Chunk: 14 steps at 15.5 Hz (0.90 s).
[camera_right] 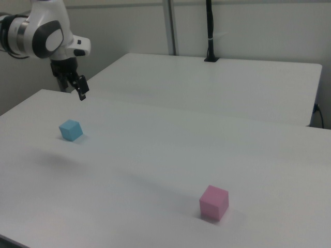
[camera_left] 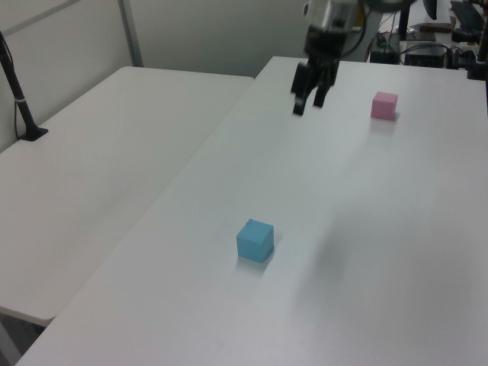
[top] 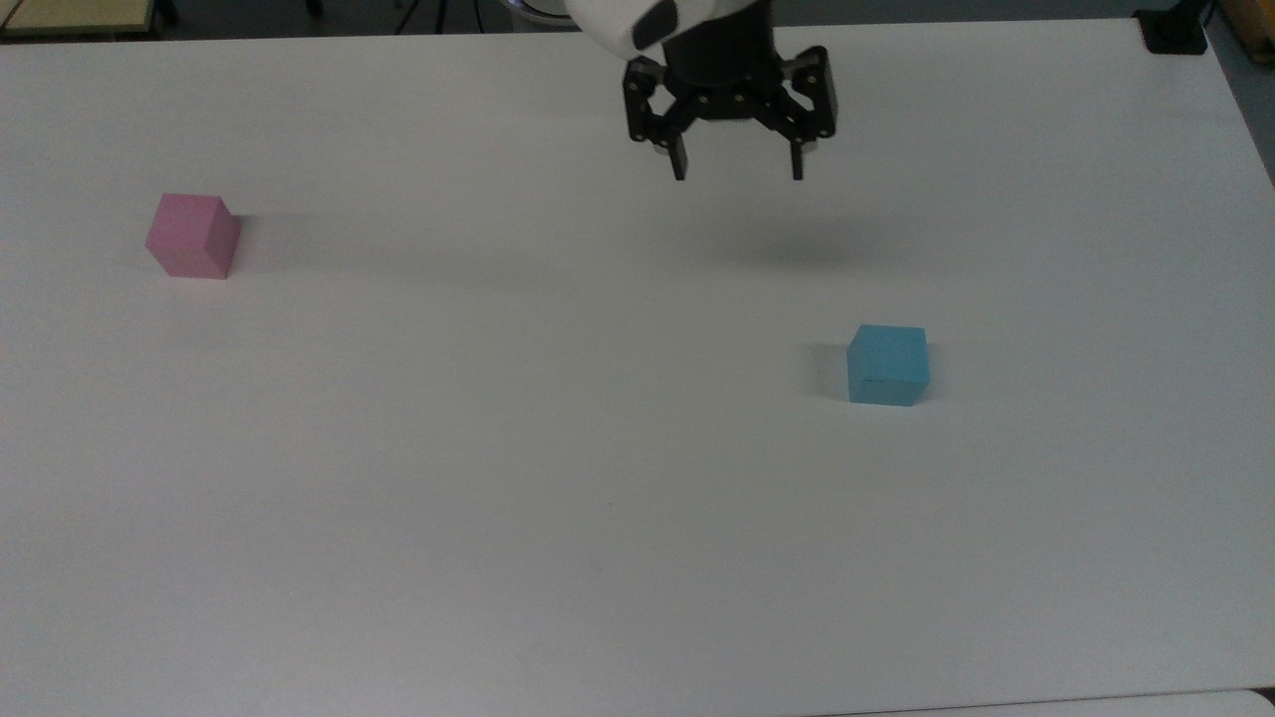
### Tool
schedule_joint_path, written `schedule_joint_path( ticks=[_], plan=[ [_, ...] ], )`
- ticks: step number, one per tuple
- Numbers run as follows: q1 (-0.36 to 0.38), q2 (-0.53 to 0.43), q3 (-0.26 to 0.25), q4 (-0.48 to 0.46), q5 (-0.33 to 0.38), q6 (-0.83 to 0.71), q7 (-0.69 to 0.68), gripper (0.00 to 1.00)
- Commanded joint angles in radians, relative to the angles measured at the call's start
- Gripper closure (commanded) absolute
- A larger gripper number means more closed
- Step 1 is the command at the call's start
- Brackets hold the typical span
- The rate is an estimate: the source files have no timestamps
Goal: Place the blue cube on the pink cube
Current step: 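Move the open gripper over the light-blue cube and lower it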
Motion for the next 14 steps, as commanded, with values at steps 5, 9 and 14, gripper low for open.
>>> schedule_joint_path(
  ticks=[5,9,14],
  plan=[
    [0.185,0.137,-0.013,0.021,-0.231,0.135,0.274,0.0],
    [0.252,0.277,-0.013,0.085,-0.357,0.137,0.406,0.0],
    [0.269,0.39,-0.013,0.182,-0.365,0.137,0.431,0.0]
  ],
)
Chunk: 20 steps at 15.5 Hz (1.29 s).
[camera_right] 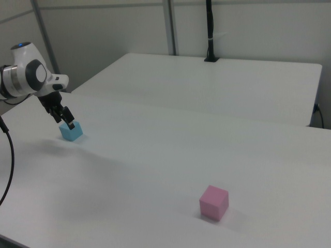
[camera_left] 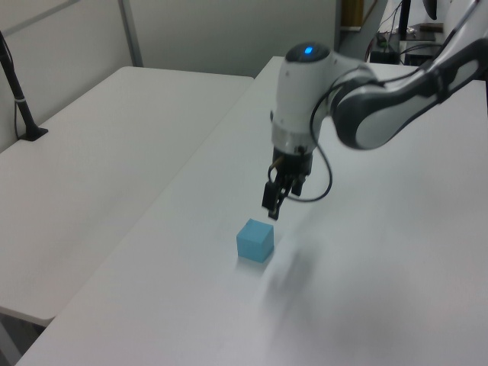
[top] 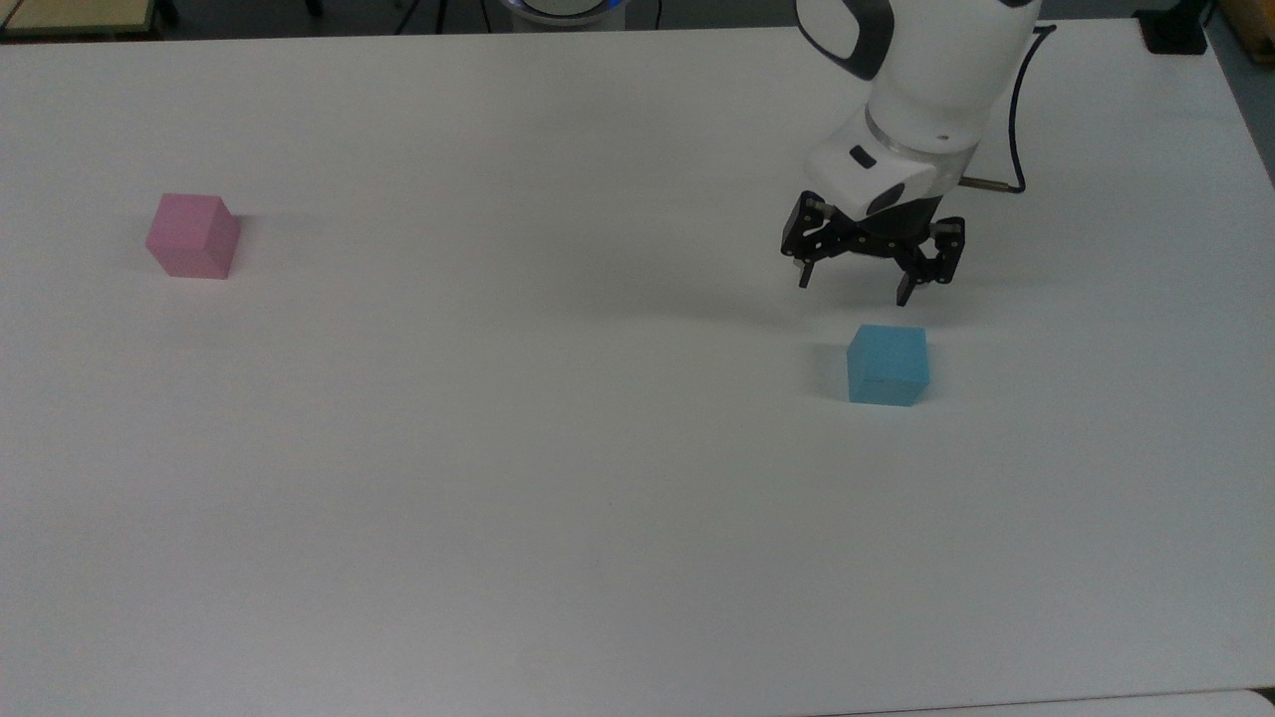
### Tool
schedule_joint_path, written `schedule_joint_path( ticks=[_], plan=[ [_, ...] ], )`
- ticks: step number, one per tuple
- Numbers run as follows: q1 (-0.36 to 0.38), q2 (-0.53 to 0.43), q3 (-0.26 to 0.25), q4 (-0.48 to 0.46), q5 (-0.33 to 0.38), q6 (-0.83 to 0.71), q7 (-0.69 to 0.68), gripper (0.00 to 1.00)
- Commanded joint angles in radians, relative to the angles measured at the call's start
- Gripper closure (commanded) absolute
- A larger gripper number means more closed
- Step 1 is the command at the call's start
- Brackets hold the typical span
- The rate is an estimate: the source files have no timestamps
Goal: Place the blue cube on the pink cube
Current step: 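Move the open gripper over the light-blue cube and lower it, then close the gripper around the light-blue cube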
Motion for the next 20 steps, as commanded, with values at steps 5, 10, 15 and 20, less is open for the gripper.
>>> schedule_joint_path(
  ticks=[5,10,15,20],
  plan=[
    [0.022,0.09,-0.012,0.152,-0.021,0.002,0.059,0.0],
    [0.05,0.151,-0.013,0.21,-0.026,0.003,0.088,0.0],
    [0.067,0.17,-0.013,0.205,-0.083,0.003,0.089,0.0],
    [0.068,0.185,-0.013,0.201,-0.1,0.005,0.089,0.02]
  ],
)
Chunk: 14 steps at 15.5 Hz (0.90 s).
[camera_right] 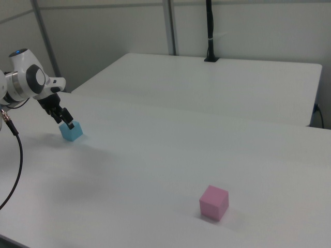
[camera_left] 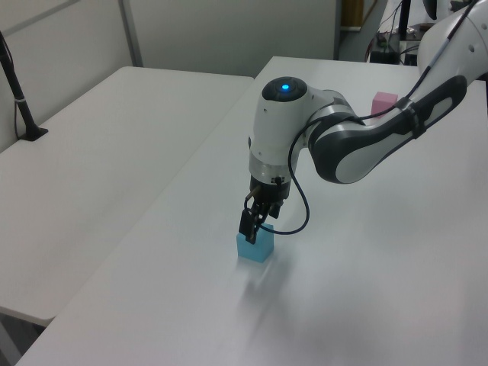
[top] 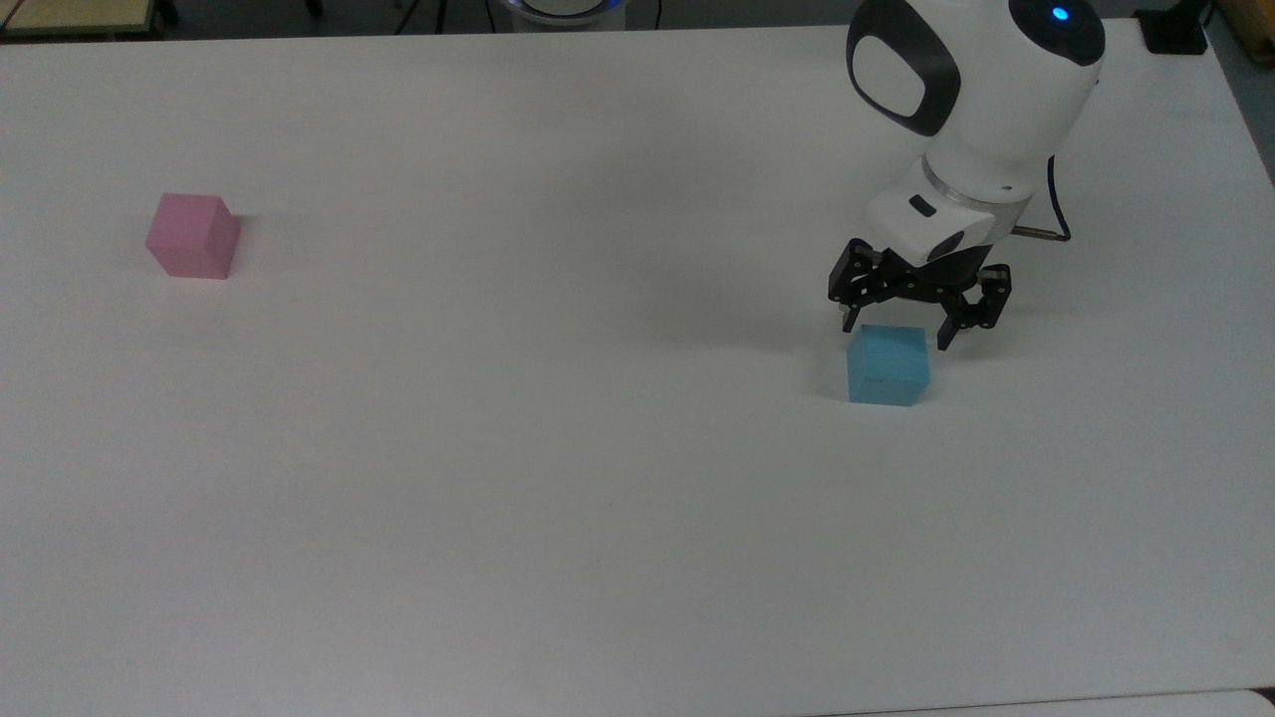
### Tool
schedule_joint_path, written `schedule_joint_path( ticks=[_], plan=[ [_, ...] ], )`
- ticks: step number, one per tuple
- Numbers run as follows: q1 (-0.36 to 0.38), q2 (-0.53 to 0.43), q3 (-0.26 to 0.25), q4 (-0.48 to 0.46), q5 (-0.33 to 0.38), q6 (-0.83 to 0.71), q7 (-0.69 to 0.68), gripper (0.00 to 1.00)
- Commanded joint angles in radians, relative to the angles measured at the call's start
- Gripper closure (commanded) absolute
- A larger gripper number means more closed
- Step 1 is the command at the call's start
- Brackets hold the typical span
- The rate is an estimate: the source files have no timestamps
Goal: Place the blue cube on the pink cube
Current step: 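Close the gripper around the light-blue cube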
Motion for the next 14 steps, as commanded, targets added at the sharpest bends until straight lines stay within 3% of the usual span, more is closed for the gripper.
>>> schedule_joint_path(
  ticks=[1,9,10,11,14],
  plan=[
    [0.015,0.023,-0.012,0.018,-0.027,0.004,0.022,0.0],
    [0.02,0.046,-0.012,0.007,-0.073,0.004,0.024,0.03],
    [0.019,0.046,-0.011,0.008,-0.071,0.004,0.024,0.08],
    [0.019,0.046,-0.009,0.007,-0.07,0.004,0.025,0.21],
    [0.019,0.044,-0.009,0.008,-0.071,0.004,0.054,0.38]
  ],
)
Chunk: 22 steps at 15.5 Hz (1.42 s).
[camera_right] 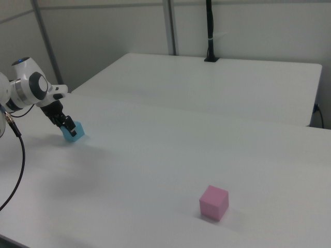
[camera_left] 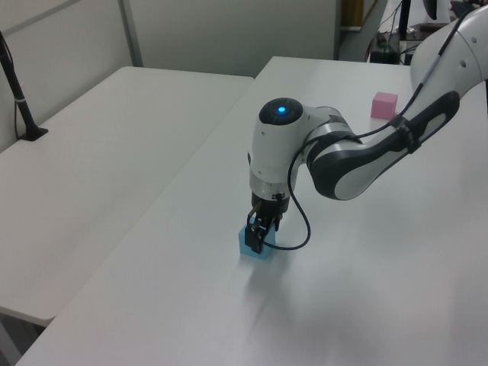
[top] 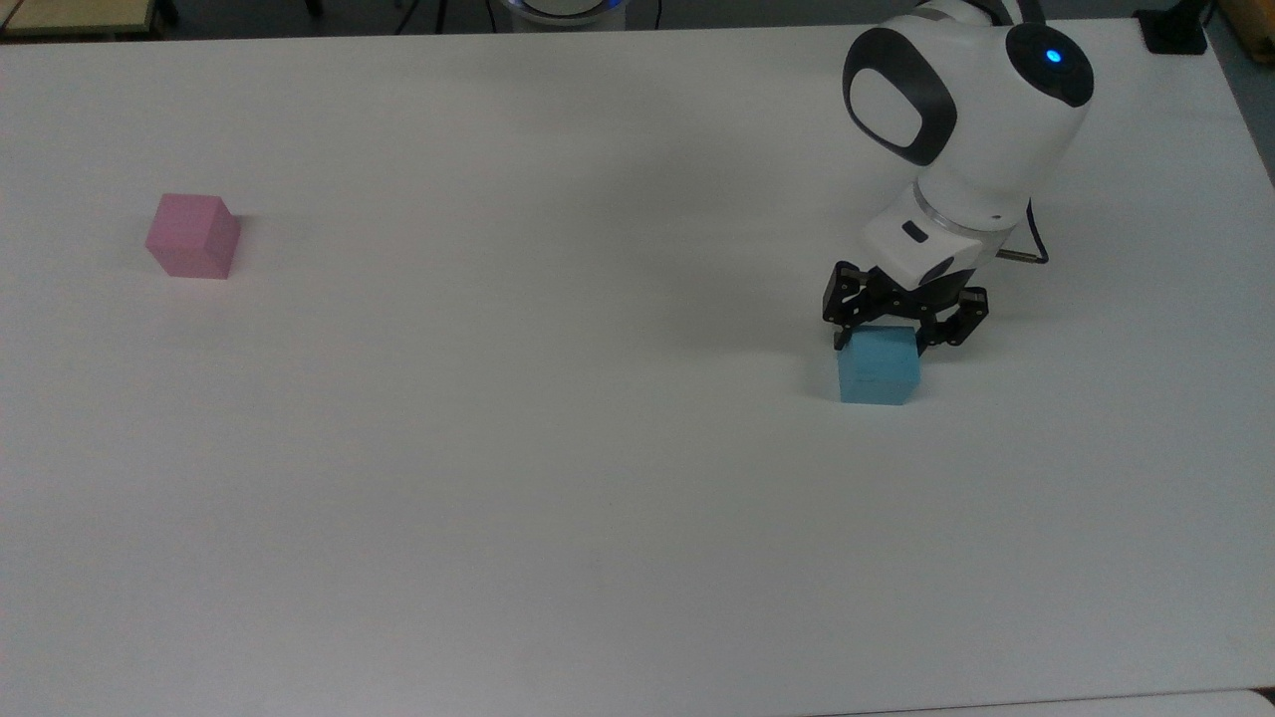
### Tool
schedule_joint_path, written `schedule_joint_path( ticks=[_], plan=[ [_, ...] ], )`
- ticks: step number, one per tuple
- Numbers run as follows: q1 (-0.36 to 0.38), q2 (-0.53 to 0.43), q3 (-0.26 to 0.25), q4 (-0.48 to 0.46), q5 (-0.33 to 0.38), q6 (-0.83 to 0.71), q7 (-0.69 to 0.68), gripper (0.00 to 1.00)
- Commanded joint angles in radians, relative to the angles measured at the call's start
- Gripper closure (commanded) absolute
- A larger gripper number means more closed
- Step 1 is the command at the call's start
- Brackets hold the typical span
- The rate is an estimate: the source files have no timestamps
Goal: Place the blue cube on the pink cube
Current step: 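Close the gripper around the light-blue cube, then lift the light-blue cube and carry it over the pink cube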
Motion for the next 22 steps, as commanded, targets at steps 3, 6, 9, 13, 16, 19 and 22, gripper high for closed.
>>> schedule_joint_path(
  ticks=[3,6,9,13,16,19,22],
  plan=[
    [0.028,-0.008,-0.009,0.01,-0.023,-0.001,0.051,0.47],
    [0.025,-0.036,-0.011,0.008,-0.024,-0.005,0.047,0.47],
    [0.017,-0.105,-0.012,-0.01,-0.021,-0.01,0.046,0.47],
    [-0.041,-0.241,-0.012,-0.047,-0.018,-0.122,-0.003,0.46],
    [-0.118,-0.338,-0.011,-0.054,0.01,-0.211,-0.122,0.46],
    [-0.199,-0.396,-0.023,-0.05,0.051,-0.26,-0.198,0.46],
    [-0.309,-0.453,-0.023,-0.058,0.073,-0.284,-0.282,0.46]
  ],
)
